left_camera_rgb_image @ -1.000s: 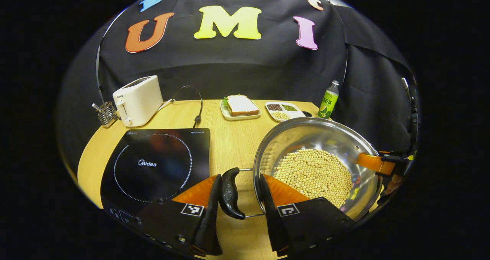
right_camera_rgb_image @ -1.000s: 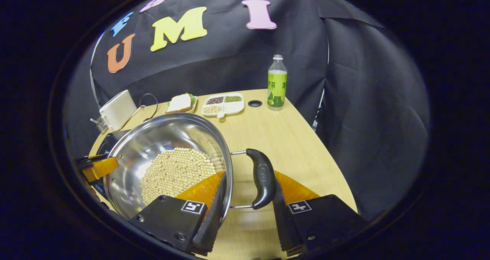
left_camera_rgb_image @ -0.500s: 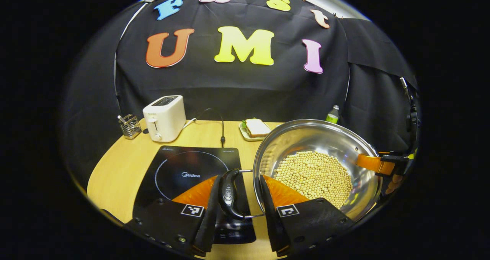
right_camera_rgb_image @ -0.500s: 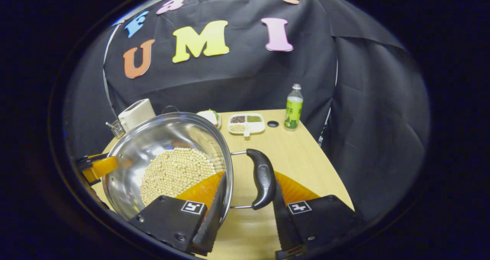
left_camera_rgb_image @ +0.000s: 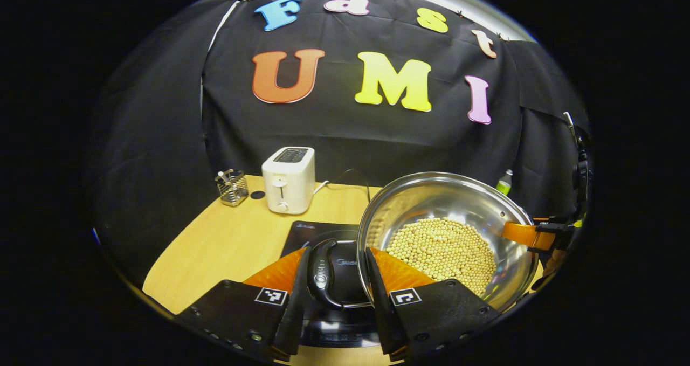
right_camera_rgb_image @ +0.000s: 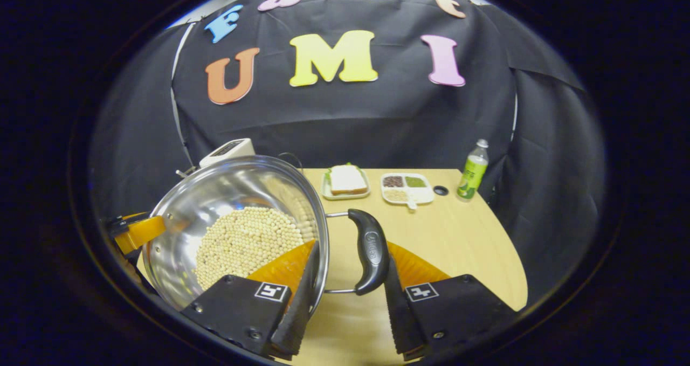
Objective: First push the handle of the pot to place it horizontally, then grasp the pot with both hands and set it on the induction cooktop.
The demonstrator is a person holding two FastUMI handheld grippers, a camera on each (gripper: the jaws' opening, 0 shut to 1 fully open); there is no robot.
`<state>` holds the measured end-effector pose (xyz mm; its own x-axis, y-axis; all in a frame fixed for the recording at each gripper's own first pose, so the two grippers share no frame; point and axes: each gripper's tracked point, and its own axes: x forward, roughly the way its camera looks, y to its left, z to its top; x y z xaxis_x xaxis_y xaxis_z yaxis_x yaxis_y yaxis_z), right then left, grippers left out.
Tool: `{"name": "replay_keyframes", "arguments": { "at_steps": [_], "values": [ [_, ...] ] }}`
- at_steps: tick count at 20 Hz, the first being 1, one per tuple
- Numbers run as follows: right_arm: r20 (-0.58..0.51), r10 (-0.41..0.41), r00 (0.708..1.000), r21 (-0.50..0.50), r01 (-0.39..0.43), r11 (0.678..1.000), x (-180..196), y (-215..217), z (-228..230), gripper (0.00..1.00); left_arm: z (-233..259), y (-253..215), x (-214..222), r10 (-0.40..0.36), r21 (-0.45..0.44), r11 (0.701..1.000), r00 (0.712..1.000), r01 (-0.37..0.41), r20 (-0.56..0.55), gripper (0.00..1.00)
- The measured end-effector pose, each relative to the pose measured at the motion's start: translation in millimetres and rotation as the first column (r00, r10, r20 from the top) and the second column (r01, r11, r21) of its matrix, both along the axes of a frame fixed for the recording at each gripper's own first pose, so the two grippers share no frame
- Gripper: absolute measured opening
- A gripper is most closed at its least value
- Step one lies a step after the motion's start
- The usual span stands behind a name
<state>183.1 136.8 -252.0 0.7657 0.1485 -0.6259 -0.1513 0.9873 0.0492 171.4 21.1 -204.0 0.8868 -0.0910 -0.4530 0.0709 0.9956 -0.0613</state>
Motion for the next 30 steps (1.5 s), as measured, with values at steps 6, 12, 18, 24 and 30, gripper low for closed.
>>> {"name": "replay_keyframes", "arguments": {
  "at_steps": [6, 12, 18, 24, 30],
  "values": [
    [-0.017, 0.059, 0.998, 0.014, -0.059, 0.998, 29.9, 71.9, -13.1, 0.65, -6.7, 61.2, 24.7, 0.076, 0.009, 0.997, 0.997, -0.076, -0.008, 0.54],
    [-0.077, 0.062, 0.995, 0.003, -0.062, 0.998, 49.0, 107.0, -56.9, 0.65, -48.1, 89.3, 49.5, 0.107, 0.01, 0.994, 0.991, -0.107, -0.079, 0.54],
    [-0.113, 0.053, 0.992, 0.0, -0.054, 0.999, 57.3, 116.9, -90.6, 0.65, -73.6, 99.0, 62.7, 0.116, 0.023, 0.993, 0.987, -0.114, -0.107, 0.55],
    [-0.136, 0.048, 0.989, 0.008, -0.048, 0.999, 60.0, 111.5, -112.4, 0.65, -89.3, 96.0, 69.0, 0.106, 0.053, 0.994, 0.986, -0.099, -0.129, 0.55],
    [-0.091, 0.034, 0.995, 0.031, -0.031, 0.999, 66.7, 108.8, -112.5, 0.65, -88.6, 93.8, 71.7, 0.104, 0.05, 0.994, 0.989, -0.099, -0.109, 0.55]
  ]
}}
